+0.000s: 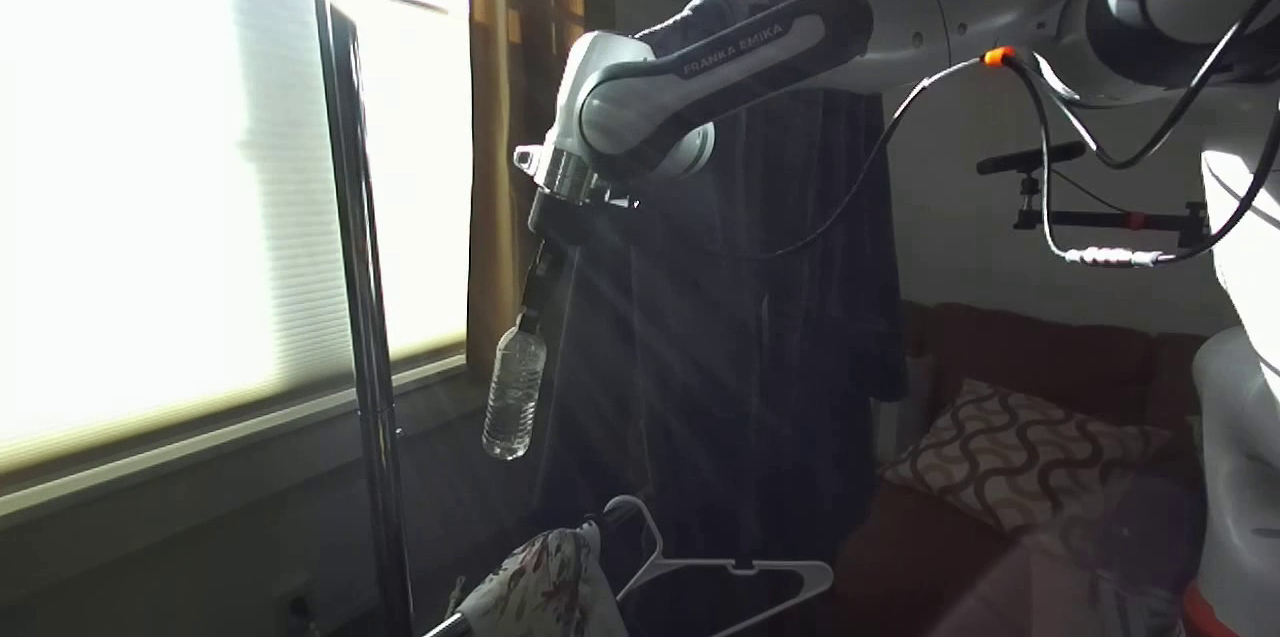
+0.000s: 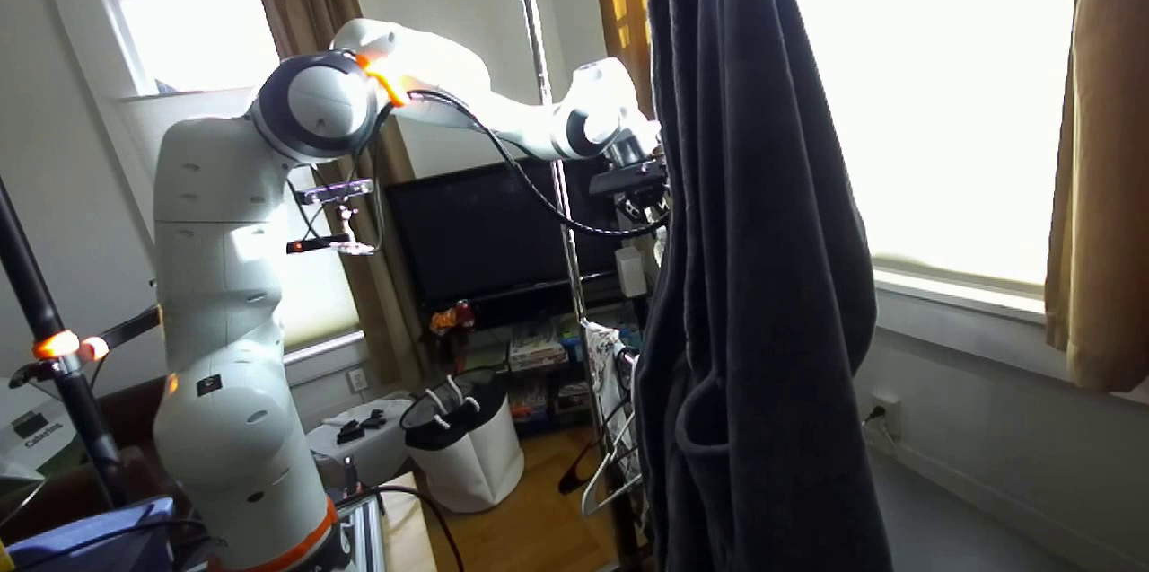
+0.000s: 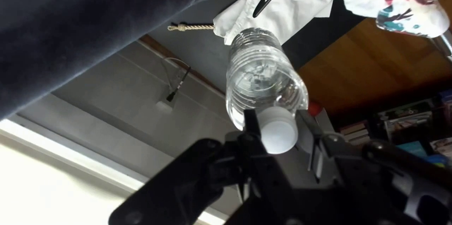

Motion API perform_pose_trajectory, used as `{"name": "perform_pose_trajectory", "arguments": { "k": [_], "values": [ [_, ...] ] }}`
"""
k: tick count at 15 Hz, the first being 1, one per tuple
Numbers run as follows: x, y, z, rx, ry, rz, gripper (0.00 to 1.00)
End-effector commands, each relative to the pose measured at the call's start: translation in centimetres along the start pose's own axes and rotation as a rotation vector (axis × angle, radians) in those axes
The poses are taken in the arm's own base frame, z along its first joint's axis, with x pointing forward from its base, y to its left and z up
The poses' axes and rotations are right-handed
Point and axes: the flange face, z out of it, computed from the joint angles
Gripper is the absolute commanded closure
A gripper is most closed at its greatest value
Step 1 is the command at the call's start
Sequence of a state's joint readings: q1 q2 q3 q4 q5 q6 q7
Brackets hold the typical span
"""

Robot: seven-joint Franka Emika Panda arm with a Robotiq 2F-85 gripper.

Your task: Remove the water bottle from the hanged robe pocket and put it on the floor

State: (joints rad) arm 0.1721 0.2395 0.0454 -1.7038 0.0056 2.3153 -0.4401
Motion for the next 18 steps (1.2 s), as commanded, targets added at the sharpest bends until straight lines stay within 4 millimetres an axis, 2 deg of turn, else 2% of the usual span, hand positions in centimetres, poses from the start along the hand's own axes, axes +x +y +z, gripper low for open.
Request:
{"name": "perform_pose_trajectory", "arguments": {
  "k": [1, 3, 4, 5, 6, 9, 10, 11, 13, 18],
  "values": [
    [2.0, 2.0, 6.3, -0.031, -0.056, 0.136, 0.92],
    [1.8, 2.6, 9.9, -0.021, -0.082, 0.204, 0.92],
    [1.0, 1.7, 7.7, -0.008, -0.071, 0.148, 0.92],
    [0.9, 1.8, 9.1, -0.003, -0.083, 0.157, 0.69],
    [0.8, 1.8, 9.6, 0.000, -0.088, 0.157, 0.69],
    [1.2, 1.7, 8.7, -0.003, -0.074, 0.155, 0.69],
    [1.2, 1.7, 8.4, -0.004, -0.071, 0.154, 0.92],
    [1.7, 1.8, 9.8, -0.006, -0.059, 0.172, 0.92],
    [2.2, 2.8, 14.9, 0.001, -0.045, 0.217, 0.92],
    [0.5, 4.7, 26.0, 0.031, -0.088, 0.316, 0.92]
  ]
}}
